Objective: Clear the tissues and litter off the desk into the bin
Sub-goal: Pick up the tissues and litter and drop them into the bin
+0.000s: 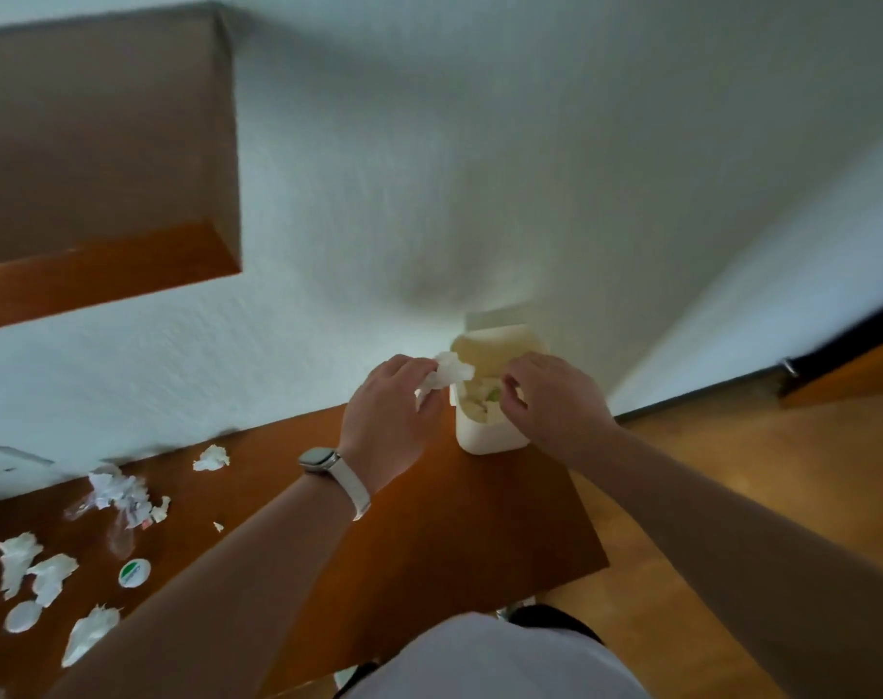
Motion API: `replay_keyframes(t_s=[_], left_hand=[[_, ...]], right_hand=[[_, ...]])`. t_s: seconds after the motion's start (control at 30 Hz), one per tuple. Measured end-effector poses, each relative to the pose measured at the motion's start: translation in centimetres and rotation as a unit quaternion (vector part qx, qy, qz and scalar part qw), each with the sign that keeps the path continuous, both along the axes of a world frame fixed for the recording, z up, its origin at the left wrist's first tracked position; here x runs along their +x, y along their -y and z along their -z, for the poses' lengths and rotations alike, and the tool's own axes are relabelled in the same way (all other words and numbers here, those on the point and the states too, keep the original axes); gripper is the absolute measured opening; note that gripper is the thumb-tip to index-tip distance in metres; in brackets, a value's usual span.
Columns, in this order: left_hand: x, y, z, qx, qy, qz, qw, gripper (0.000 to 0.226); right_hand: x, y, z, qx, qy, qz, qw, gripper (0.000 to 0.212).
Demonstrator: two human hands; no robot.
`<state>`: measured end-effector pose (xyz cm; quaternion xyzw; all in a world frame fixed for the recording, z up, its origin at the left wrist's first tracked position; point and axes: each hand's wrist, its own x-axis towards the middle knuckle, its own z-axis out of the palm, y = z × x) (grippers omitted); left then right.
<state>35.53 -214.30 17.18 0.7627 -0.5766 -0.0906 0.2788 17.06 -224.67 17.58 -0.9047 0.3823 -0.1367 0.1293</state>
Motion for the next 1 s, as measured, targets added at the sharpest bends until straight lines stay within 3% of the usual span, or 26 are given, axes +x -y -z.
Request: replay_keyframes(t_s=[0.2, 0.3, 0.43, 0.7, 1.0], left_hand=[[-4.3, 4.2, -0.2, 0.043, -0.011, 0.020, 0.999, 0.031], [-5.5, 4.9, 0.2, 0.098, 0.020, 0.028, 0.995, 0.041], [-6.0, 3.9, 0.4, 0.087, 0.084, 0.031, 0.992, 0.046], [-5.0, -1.4, -0.4, 0.110, 0.188, -0.030, 0.976, 0.050], [-1.5, -11.2, -0.6, 0.143, 0.199, -0.170, 0.954, 0.046]], right_hand=[[-3.3, 2.0, 1.2, 0.025, 0.015, -0.011, 0.999, 0.014], [-4.4, 2.7, 1.4, 0.042, 0.028, -0.040, 0.998, 0.026], [-4.9, 3.8, 1.3, 0.020, -0.002, -0.102, 0.995, 0.033], [-0.4, 3.5, 0.9, -0.025, 0.001, -0.260, 0.965, 0.041], [7.2, -2.9, 0.5, -0.052, -0.036, -0.403, 0.913, 0.049]])
